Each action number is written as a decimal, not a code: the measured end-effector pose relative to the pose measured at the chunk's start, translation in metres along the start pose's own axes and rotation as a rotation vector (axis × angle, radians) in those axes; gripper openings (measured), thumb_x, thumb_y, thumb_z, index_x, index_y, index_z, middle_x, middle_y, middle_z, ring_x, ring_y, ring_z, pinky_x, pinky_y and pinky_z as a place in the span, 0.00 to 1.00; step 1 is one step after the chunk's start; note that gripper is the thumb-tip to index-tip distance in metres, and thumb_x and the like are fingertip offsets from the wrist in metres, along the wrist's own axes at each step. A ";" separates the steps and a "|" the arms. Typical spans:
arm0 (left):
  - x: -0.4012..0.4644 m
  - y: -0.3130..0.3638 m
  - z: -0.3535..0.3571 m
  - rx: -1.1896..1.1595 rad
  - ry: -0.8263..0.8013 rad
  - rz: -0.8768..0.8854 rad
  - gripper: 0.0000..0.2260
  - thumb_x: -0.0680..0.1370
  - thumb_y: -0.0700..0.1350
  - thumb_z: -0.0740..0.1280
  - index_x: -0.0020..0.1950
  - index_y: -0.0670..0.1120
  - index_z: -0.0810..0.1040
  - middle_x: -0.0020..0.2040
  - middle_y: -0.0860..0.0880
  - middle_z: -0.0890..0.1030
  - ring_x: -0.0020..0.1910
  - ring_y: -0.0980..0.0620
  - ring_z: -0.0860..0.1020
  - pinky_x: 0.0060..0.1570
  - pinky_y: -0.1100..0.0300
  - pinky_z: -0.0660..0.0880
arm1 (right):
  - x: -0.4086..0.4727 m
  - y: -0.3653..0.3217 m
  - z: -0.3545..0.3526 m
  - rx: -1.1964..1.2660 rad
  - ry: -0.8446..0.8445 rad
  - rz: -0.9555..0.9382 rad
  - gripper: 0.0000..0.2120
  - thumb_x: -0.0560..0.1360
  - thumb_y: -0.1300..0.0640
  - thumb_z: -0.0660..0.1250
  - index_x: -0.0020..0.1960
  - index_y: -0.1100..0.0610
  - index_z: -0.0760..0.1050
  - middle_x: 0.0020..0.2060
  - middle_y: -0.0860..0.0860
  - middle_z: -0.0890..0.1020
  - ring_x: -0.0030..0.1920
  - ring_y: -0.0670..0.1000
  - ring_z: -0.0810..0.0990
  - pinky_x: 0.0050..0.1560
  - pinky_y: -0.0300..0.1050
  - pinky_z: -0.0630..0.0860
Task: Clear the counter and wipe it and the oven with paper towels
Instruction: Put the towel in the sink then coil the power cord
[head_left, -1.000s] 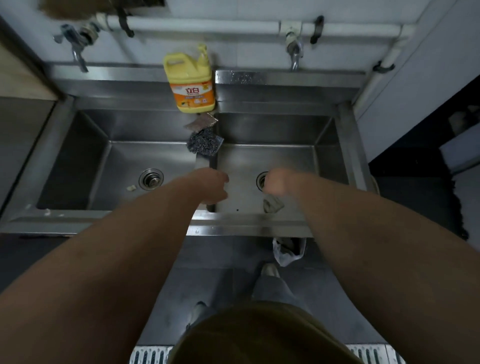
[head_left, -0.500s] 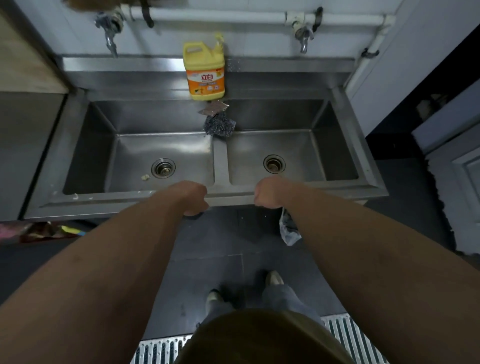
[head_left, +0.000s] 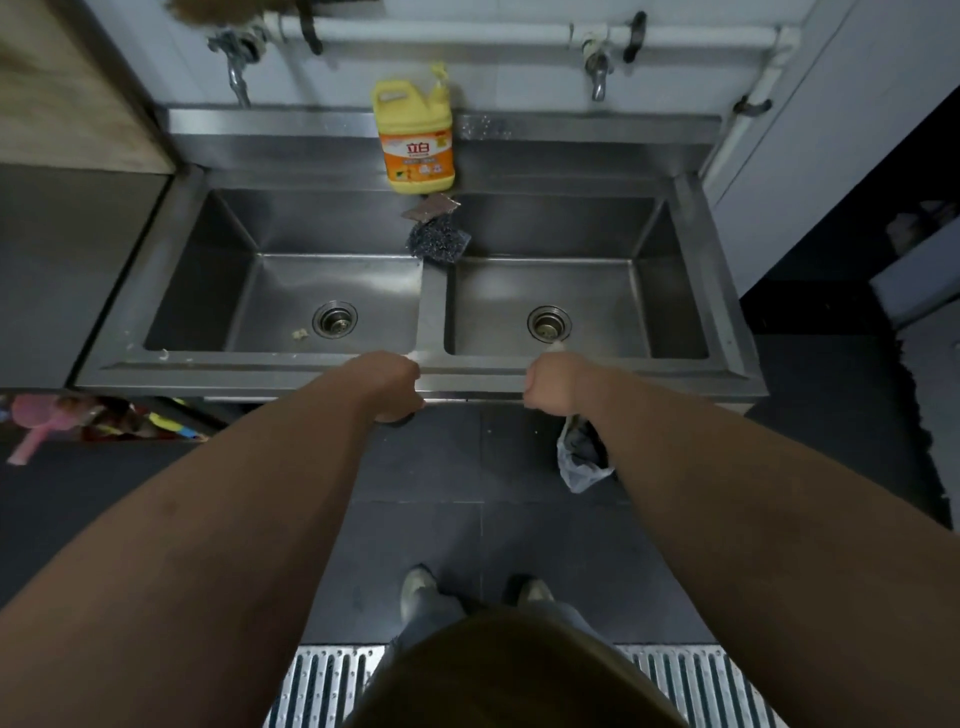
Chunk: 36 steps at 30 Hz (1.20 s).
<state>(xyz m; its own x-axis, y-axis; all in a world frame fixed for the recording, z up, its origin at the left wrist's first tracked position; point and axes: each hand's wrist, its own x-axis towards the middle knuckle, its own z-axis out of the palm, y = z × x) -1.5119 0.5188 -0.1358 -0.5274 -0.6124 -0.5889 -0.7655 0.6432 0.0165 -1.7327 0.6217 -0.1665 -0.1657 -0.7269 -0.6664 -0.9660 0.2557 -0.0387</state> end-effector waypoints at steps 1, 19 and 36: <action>-0.002 0.015 0.002 -0.011 0.006 0.014 0.20 0.80 0.54 0.64 0.70 0.48 0.74 0.67 0.45 0.77 0.64 0.44 0.75 0.60 0.54 0.72 | -0.005 0.010 0.005 -0.021 -0.019 0.000 0.14 0.77 0.49 0.59 0.52 0.56 0.78 0.49 0.53 0.79 0.53 0.54 0.77 0.64 0.53 0.69; -0.095 0.001 0.036 -0.225 0.072 -0.176 0.20 0.77 0.57 0.66 0.68 0.53 0.74 0.64 0.47 0.78 0.61 0.43 0.78 0.58 0.52 0.76 | -0.012 -0.058 -0.011 -0.295 -0.001 -0.208 0.11 0.72 0.49 0.62 0.47 0.56 0.74 0.48 0.55 0.79 0.44 0.56 0.77 0.42 0.43 0.71; -0.347 -0.305 0.231 -0.515 -0.071 -0.757 0.24 0.80 0.55 0.65 0.74 0.48 0.71 0.71 0.43 0.75 0.68 0.44 0.74 0.67 0.55 0.70 | -0.047 -0.500 0.017 -0.389 -0.111 -0.645 0.13 0.76 0.50 0.64 0.36 0.55 0.72 0.34 0.52 0.77 0.40 0.55 0.78 0.41 0.46 0.75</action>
<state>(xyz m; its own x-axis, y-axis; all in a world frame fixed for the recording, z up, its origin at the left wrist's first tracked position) -1.0101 0.6409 -0.1232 0.1924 -0.7461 -0.6374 -0.9761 -0.2125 -0.0459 -1.2382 0.5386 -0.1289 0.4567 -0.5829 -0.6721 -0.8684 -0.4561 -0.1946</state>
